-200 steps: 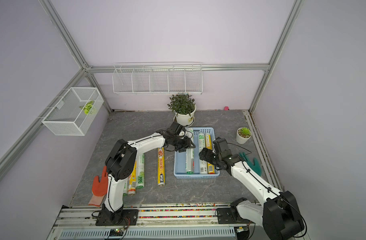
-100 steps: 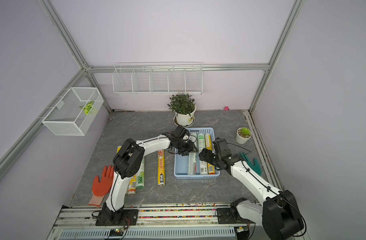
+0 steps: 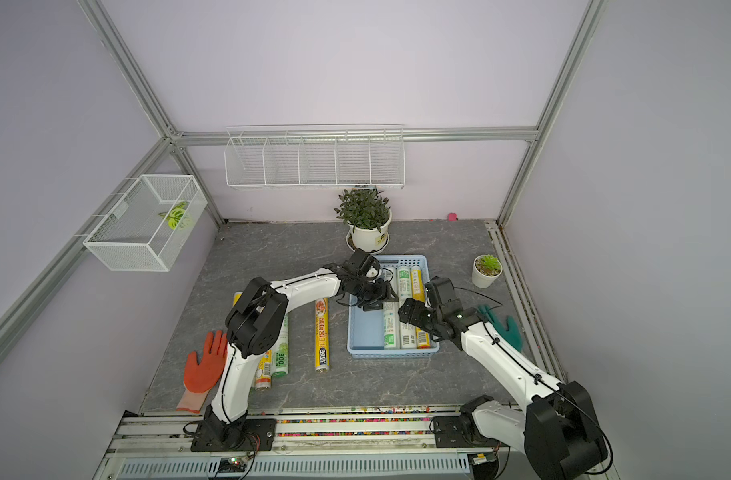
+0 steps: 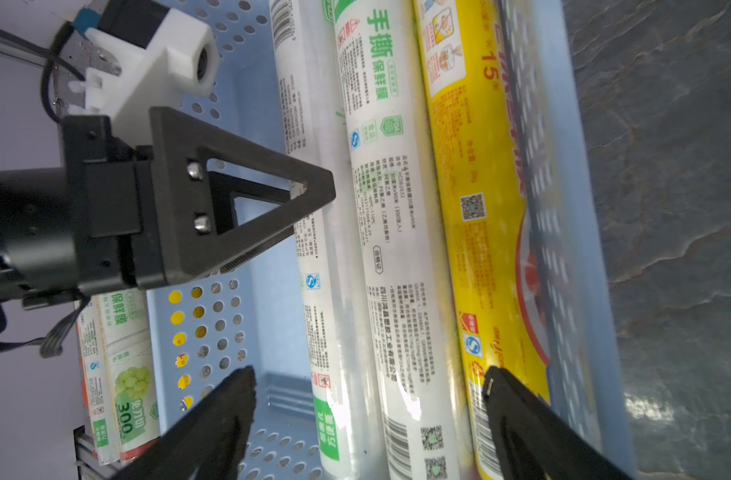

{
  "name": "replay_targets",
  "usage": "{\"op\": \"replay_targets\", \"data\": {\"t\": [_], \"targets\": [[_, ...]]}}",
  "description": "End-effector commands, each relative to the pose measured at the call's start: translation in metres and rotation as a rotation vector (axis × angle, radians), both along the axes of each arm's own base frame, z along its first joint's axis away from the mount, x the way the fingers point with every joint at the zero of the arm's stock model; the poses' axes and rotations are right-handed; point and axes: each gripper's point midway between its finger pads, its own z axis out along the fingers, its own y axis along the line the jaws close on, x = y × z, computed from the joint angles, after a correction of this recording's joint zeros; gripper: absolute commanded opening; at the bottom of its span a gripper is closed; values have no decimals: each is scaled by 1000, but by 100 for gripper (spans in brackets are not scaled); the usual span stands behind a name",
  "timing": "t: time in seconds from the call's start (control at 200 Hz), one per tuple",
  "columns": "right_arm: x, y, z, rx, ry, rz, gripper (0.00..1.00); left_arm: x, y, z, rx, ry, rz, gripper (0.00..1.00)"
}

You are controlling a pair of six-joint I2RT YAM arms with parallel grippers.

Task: Put the plastic wrap into the basket
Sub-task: Place the plastic wrap in the basket.

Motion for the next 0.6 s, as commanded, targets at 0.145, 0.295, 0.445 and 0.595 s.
{"op": "replay_targets", "data": {"t": [0.145,0.295,0.445,0.595], "targets": [[3,-4,27,10,-88,-5,91,-1,12,59,-7,-137,-11,70],[6,3,54,56,-168,24,91,0,26,90,-13,-244,7,72],[10,22,76,154,-217,81,90,11,67,124,74,-435,106,72],[13,49,86,169,-220,164,90,16,139,144,248,-561,299,72]]}}
